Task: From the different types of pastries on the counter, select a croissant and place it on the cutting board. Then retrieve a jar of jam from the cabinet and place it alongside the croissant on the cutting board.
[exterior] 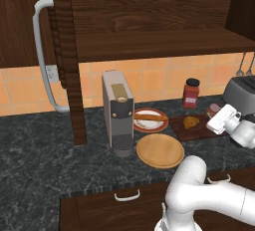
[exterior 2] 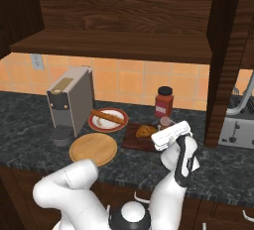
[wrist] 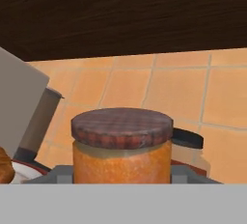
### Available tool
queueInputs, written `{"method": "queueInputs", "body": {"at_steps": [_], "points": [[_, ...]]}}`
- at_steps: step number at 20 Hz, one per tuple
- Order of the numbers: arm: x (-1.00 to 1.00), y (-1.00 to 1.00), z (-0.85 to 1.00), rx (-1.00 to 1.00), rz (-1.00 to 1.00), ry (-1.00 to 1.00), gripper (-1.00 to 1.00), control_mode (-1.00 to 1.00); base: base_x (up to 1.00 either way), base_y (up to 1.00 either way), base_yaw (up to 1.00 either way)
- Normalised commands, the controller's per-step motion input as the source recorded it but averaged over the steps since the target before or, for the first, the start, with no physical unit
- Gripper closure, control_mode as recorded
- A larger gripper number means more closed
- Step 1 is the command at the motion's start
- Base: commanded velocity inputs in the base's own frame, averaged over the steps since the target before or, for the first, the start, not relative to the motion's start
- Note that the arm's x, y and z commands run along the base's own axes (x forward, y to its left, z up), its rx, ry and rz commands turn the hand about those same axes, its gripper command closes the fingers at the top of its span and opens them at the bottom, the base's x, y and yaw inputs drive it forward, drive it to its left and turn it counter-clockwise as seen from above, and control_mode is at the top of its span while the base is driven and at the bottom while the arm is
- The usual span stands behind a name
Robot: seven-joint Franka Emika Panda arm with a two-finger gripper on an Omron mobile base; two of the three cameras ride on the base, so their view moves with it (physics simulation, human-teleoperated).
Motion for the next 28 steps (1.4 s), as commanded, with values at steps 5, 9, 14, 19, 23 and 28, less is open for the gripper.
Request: {"method": "queueInputs", "body": {"at_steps": [5,9,14,19,23,28], "points": [[-0.04,-0.03,-0.17,0.00,0.00,0.10,1.00,-1.00,0.00,0.00,0.00],[0.00,-0.01,-0.38,0.00,0.00,0.18,1.00,-1.00,0.00,0.00,0.00],[0.09,-0.09,-0.17,0.00,0.00,0.09,1.00,-1.00,0.00,0.00,0.00],[0.25,-0.02,-0.16,0.00,0.00,0.02,1.00,-1.00,0.00,0.00,0.00],[0.24,-0.13,-0.22,0.00,0.00,0.00,1.00,-1.00,0.00,0.00,0.00],[0.12,-0.28,-0.18,0.00,0.00,0.00,1.00,-1.00,0.00,0.00,0.00]]}}
